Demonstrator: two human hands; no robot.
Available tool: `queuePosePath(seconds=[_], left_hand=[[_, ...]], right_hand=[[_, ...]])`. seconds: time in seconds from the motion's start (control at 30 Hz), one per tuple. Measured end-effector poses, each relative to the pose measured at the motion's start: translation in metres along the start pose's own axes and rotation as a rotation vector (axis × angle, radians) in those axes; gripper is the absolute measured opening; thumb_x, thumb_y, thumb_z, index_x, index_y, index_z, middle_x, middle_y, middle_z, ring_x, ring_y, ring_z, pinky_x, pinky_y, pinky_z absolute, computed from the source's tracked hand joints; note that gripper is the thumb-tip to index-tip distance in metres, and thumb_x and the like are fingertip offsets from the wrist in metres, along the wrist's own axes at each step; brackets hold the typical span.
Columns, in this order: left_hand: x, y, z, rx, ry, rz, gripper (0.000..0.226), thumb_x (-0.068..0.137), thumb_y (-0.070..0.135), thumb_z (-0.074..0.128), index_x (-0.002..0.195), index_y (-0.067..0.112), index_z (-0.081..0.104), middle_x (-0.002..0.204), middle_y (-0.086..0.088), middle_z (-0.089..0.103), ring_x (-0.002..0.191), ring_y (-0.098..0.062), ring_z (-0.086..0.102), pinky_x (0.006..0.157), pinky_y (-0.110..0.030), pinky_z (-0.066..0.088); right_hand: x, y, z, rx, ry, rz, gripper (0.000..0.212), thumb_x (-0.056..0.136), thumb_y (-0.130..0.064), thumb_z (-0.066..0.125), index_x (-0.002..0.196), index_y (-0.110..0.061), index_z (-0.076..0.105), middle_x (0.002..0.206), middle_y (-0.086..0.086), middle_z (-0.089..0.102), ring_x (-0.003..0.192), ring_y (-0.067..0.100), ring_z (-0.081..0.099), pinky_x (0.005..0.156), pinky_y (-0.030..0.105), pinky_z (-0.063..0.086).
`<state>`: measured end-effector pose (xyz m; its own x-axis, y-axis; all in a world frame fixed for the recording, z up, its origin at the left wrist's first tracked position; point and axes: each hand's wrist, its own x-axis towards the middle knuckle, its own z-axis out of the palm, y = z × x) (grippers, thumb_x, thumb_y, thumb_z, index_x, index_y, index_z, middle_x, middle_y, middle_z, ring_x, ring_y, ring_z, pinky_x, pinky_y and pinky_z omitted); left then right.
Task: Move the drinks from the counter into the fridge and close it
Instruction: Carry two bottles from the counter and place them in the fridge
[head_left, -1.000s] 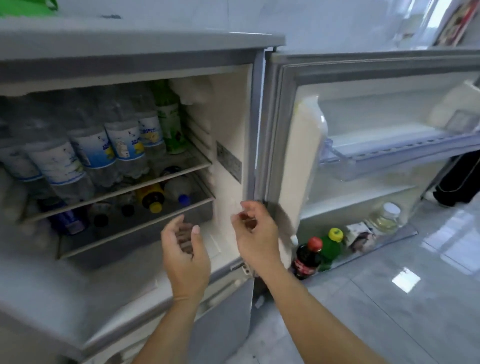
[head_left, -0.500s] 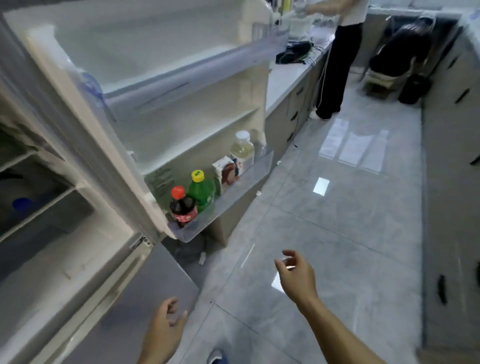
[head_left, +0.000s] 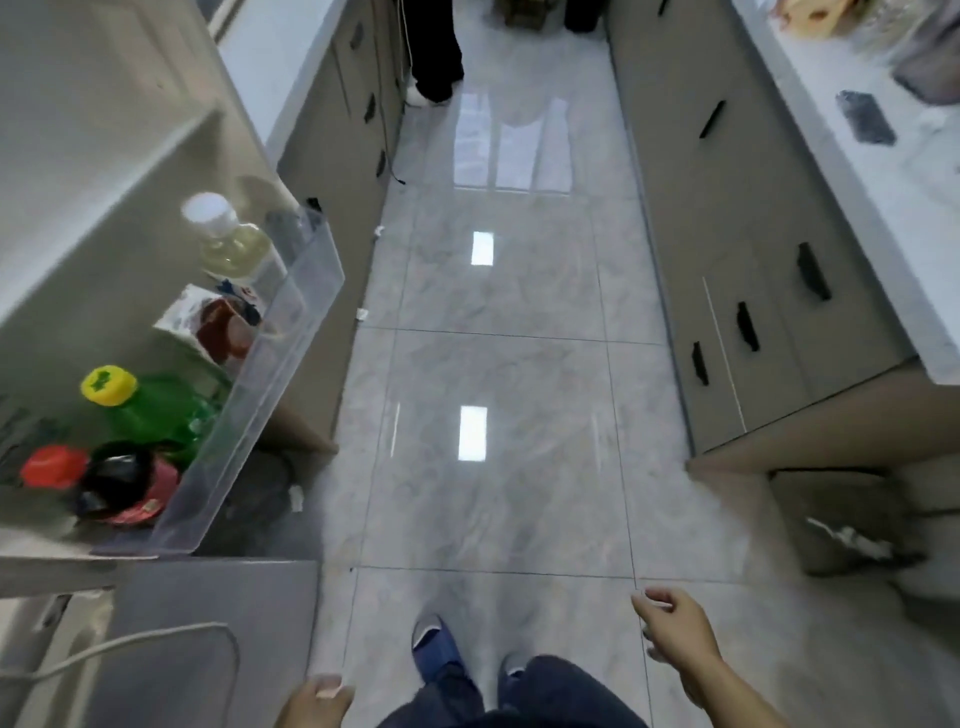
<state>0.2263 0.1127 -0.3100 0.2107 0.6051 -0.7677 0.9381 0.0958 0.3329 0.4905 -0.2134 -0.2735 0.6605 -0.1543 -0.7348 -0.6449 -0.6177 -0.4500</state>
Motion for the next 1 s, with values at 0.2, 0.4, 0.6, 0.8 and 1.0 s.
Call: queuePosePath(seconds=[0.2,0.4,0.6,0.8,1.0], left_hand=[[0.031,0.099,0.004,-0.097,-0.165,-0.019,0.023,0.094,0.026,0.063,0.113,0.012,0.060,0.104,-0.016,0.065,0.079,-0.029,0.061,0.069,-0.034,0.053],[0.067,0.222,0.025,-0.142,-0.245,0.105,0.017,0.095,0.024,0.060,0.110,0.016,0.059,0.097,-0.009,0.064,0.075,-0.022,0.059,0.067,-0.034,0.052],[0.088,0.296,0.028,-0.089,-0.166,0.072,0.018,0.094,0.028,0.060,0.109,0.020,0.059,0.101,-0.009,0.065,0.079,-0.024,0.060,0.068,-0.034,0.054],[0.102,0.338,0.038,-0.175,-0.076,-0.033,0.012,0.094,0.026,0.060,0.102,0.018,0.062,0.088,-0.009,0.066,0.068,-0.023,0.055,0.063,-0.030,0.049],[0.119,0.375,0.053,-0.271,-0.026,-0.163,0.008,0.094,0.020,0.062,0.094,0.011,0.064,0.086,-0.012,0.067,0.064,-0.025,0.054,0.062,-0.033,0.049]], right_hand=[[-0.004,0.026,-0.022,0.053,0.059,0.140,0.021,0.090,-0.021,0.069,0.105,-0.009,0.062,0.095,0.014,0.066,0.072,0.029,0.061,0.061,0.033,0.052],[0.036,0.015,-0.042,0.082,0.066,0.262,0.013,0.088,-0.014,0.072,0.094,-0.007,0.063,0.075,0.015,0.062,0.067,0.031,0.059,0.064,0.035,0.050],[0.114,-0.052,-0.080,0.028,0.029,0.267,0.014,0.087,-0.016,0.071,0.090,-0.004,0.064,0.068,0.011,0.060,0.062,0.027,0.057,0.059,0.030,0.047],[0.212,-0.187,-0.110,-0.001,-0.021,0.114,0.011,0.092,-0.021,0.066,0.095,-0.011,0.061,0.082,0.011,0.064,0.073,0.028,0.060,0.066,0.035,0.050],[0.276,-0.317,-0.099,-0.046,-0.090,-0.054,0.017,0.092,-0.023,0.065,0.102,-0.009,0.062,0.086,0.009,0.063,0.072,0.025,0.059,0.065,0.035,0.051]])
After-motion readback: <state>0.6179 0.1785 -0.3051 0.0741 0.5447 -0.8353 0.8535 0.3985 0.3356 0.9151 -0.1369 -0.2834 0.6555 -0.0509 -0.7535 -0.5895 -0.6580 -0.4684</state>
